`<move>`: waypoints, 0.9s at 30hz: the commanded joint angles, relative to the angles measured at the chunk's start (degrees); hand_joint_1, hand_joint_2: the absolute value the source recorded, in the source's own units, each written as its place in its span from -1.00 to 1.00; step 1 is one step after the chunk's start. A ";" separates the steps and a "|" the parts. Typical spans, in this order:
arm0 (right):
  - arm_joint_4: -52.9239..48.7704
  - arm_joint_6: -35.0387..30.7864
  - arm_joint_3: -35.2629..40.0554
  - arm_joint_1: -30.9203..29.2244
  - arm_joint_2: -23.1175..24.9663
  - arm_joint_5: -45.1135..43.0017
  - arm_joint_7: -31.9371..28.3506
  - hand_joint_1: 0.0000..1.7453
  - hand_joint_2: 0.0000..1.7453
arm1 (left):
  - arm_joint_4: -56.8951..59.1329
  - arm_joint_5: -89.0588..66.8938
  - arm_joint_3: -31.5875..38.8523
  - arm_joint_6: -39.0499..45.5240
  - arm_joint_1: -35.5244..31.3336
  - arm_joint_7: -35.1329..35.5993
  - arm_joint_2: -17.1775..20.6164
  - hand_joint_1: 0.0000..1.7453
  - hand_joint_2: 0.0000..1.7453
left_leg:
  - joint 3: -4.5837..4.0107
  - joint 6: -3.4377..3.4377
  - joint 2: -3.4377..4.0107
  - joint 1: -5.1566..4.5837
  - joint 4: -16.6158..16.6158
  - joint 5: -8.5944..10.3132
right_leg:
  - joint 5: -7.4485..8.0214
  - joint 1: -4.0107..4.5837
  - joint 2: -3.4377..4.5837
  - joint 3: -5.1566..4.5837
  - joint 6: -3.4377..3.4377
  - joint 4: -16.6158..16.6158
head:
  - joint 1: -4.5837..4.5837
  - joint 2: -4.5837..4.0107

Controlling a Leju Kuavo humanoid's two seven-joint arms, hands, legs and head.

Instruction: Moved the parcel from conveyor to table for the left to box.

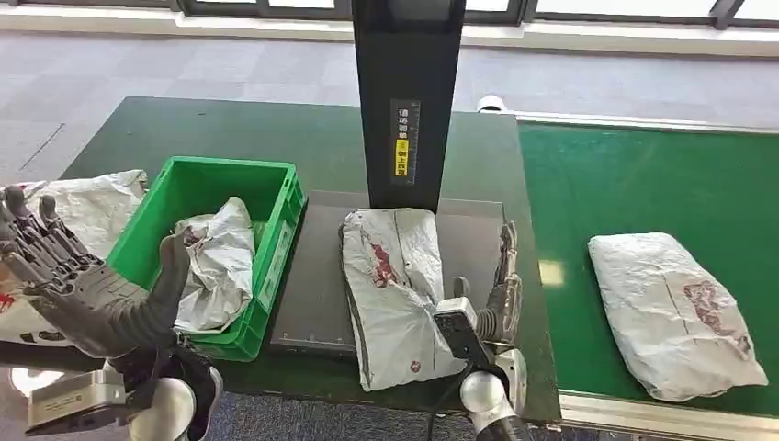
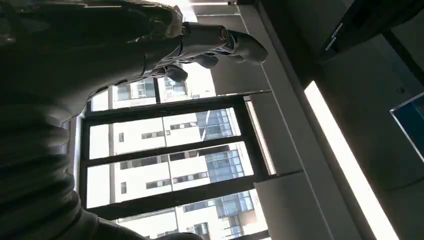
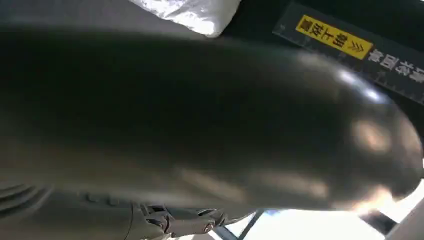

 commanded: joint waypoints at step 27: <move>-56.07 -1.42 -3.30 11.00 0.85 8.84 0.11 -1.00 1.00 | 76.92 -28.12 -3.02 -15.20 -29.66 12.24 -8.44 -1.00 1.00 | 0.28 0.11 -0.26 -0.14 -0.18 0.14 | 0.13 -0.14 -0.32 0.35 0.03 -0.20 | 0.02 0.00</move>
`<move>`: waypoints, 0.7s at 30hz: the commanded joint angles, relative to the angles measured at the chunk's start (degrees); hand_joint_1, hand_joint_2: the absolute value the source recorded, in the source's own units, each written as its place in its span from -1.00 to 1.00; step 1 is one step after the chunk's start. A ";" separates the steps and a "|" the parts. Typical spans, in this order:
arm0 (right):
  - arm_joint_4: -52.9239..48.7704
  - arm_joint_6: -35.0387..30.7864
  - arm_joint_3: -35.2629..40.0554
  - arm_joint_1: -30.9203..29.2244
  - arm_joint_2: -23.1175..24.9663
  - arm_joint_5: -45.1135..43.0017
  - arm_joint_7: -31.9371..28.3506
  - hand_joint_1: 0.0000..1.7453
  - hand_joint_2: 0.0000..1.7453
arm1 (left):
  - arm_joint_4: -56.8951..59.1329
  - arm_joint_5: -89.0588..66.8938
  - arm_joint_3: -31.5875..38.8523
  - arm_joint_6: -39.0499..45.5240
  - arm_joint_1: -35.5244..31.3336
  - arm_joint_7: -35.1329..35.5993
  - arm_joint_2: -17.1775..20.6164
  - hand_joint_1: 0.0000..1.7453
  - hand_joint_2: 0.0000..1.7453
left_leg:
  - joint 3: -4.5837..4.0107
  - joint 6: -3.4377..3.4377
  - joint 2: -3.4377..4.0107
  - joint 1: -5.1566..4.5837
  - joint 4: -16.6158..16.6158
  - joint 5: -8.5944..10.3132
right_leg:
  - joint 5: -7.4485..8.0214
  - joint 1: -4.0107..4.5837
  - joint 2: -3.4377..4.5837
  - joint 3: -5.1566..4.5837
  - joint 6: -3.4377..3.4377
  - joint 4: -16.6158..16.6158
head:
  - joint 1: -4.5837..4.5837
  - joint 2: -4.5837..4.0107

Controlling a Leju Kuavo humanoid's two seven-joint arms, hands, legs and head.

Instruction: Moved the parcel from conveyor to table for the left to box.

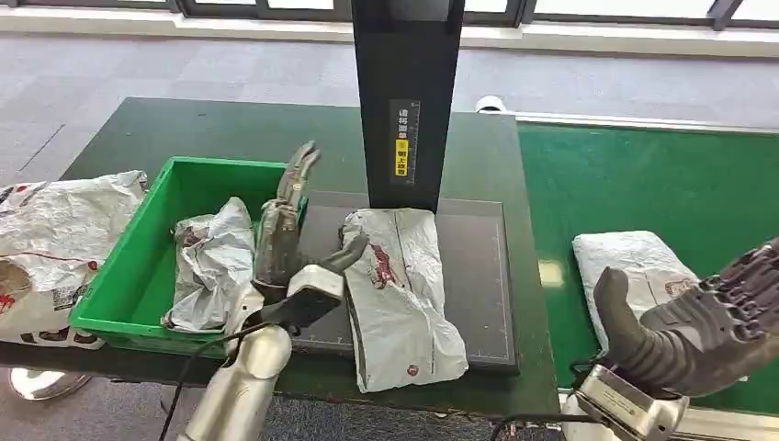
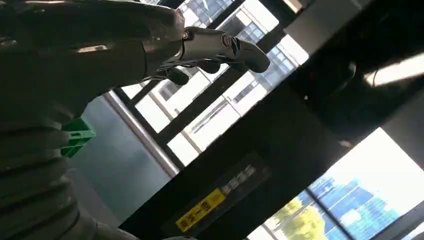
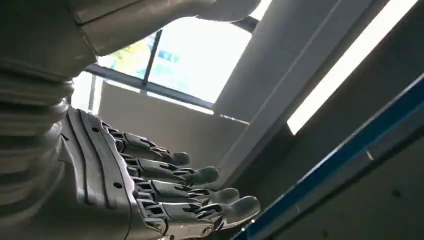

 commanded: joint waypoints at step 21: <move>0.83 0.19 4.04 -0.32 1.44 0.27 0.19 -1.00 1.00 | 57.38 -21.72 -6.22 -5.27 -14.94 26.00 0.34 -0.48 1.00 | 0.20 0.01 0.12 -0.01 -0.22 0.02 | 0.06 0.01 0.14 0.24 0.00 -0.18 | 0.00 0.00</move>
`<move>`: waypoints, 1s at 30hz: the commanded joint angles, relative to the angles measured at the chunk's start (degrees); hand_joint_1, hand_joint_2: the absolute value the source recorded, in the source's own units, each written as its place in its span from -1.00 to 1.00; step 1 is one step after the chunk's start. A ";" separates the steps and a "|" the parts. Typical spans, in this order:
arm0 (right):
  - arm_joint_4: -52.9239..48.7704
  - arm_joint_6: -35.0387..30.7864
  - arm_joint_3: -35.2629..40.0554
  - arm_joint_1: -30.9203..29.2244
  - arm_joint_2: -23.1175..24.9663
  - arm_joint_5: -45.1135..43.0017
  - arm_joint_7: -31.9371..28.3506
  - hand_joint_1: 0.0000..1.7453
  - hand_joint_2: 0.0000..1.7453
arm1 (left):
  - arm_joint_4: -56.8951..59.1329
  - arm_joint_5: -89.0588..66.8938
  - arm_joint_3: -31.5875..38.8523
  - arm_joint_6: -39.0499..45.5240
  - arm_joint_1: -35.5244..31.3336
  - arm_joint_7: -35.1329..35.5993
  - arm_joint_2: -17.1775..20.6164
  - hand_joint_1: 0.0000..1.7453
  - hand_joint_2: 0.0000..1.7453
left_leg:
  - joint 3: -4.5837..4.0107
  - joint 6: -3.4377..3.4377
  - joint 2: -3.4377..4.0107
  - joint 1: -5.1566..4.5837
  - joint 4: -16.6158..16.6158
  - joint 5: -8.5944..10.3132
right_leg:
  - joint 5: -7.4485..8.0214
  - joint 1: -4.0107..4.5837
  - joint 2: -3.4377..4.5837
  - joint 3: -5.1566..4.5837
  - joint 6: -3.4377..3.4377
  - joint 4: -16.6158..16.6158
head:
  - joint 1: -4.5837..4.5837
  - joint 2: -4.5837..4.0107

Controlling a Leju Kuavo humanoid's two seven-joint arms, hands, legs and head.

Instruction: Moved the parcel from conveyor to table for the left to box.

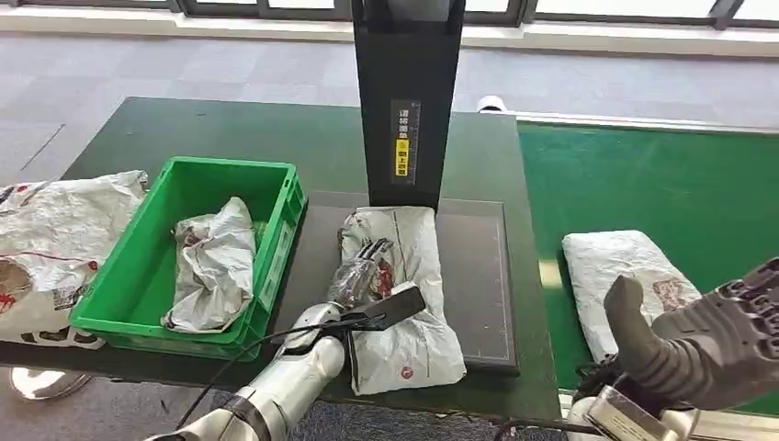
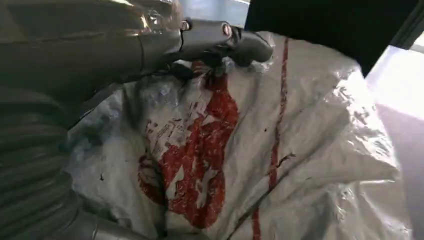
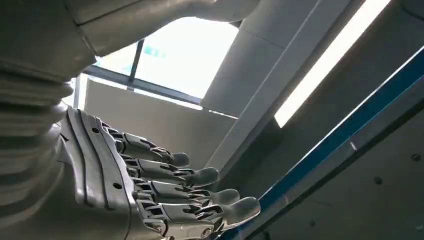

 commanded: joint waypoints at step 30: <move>1.34 0.04 0.29 0.89 1.51 -0.81 0.19 -1.00 1.00 | 4.06 -16.18 -5.23 12.01 -0.35 11.44 3.19 1.00 1.00 | 0.78 0.05 0.22 0.03 -0.52 -0.25 | -0.20 0.05 0.17 1.23 -0.09 -0.47 | 0.00 0.00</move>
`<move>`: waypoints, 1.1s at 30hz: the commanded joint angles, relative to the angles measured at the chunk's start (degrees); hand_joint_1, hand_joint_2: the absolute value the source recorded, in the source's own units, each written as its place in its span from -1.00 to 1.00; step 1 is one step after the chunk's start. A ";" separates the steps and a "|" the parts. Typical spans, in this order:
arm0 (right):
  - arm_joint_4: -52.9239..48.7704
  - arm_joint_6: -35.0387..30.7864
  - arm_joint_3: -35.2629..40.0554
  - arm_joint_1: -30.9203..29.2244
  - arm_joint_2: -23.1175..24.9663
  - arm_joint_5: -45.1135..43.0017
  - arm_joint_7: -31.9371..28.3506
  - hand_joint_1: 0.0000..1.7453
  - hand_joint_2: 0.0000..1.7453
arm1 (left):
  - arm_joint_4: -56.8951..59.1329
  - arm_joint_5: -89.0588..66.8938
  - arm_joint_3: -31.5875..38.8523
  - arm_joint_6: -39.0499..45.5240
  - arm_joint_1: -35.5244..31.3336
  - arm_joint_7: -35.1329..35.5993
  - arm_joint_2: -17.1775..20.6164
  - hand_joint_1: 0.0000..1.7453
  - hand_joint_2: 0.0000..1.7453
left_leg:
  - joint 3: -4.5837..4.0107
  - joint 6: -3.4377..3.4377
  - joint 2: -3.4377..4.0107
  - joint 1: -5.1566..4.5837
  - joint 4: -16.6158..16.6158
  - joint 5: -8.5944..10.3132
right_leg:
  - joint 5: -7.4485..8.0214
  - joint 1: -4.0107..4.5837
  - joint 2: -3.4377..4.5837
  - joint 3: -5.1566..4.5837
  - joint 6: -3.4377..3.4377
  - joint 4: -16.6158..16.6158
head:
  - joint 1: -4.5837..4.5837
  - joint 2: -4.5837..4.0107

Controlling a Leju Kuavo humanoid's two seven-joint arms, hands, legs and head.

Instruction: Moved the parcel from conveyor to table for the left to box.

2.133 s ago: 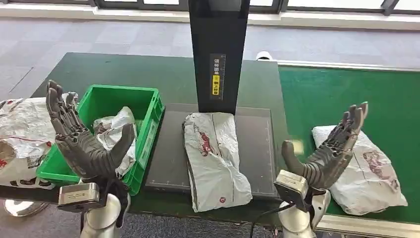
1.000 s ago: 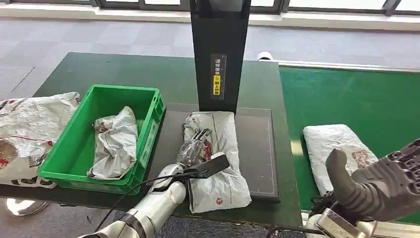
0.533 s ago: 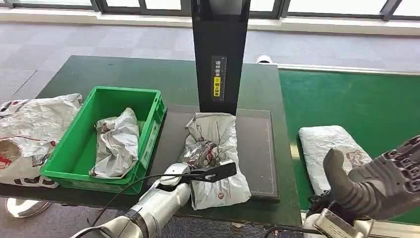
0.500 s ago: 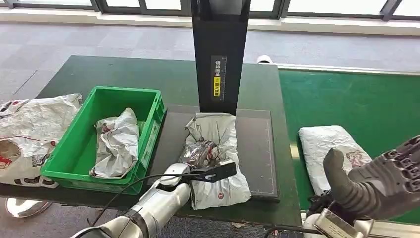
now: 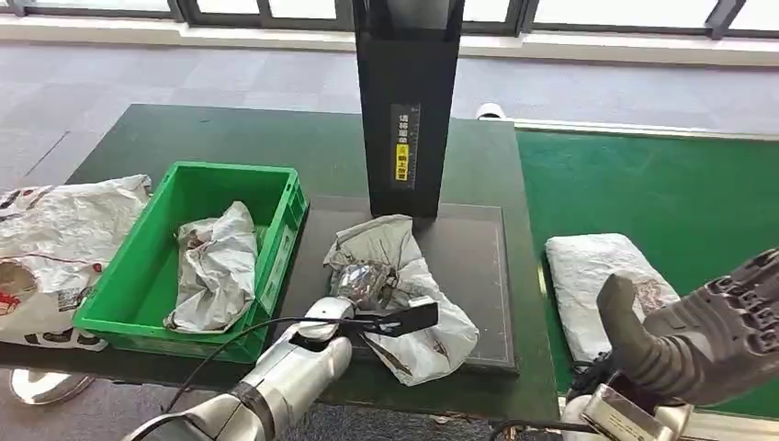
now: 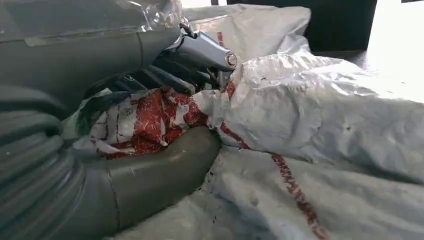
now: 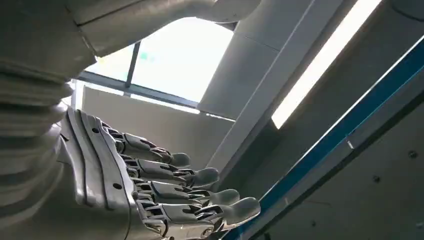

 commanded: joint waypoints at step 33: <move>-1.01 -0.11 -2.35 3.03 1.55 0.81 0.19 -1.00 1.00 | -46.16 -9.82 53.65 27.11 6.83 -16.34 0.19 1.00 1.00 | -0.30 -0.22 0.15 0.02 -0.08 0.37 | 0.34 0.12 0.17 -0.99 -0.16 -0.05 | -0.02 0.00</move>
